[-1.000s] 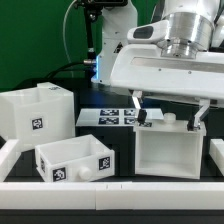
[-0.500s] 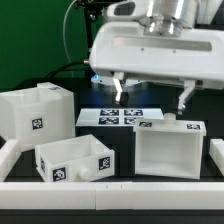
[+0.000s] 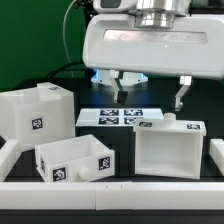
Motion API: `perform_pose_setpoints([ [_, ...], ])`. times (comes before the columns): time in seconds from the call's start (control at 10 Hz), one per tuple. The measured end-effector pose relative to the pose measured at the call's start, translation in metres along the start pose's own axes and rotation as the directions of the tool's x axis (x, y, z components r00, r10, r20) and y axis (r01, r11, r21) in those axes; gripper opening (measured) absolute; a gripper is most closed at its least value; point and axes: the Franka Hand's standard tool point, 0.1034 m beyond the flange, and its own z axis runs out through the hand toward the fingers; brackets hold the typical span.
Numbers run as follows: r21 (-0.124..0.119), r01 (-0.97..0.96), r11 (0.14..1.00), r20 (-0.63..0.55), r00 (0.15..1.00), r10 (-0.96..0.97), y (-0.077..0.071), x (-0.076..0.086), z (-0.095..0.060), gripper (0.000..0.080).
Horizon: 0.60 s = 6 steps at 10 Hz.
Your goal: Assemble drawer
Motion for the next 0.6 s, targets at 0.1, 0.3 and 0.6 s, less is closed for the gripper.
perform_pose_setpoints([
  [0.1, 0.002, -0.011, 1.0, 0.094, 0.995, 0.011, 0.007, 0.005, -0.001, 0.0649],
  [0.3, -0.014, -0.034, 0.999, 0.273, 0.961, 0.036, 0.015, 0.013, 0.003, 0.0649],
  [0.6, -0.074, -0.071, 0.995, 0.541, 0.835, 0.099, 0.024, 0.012, 0.004, 0.0649],
])
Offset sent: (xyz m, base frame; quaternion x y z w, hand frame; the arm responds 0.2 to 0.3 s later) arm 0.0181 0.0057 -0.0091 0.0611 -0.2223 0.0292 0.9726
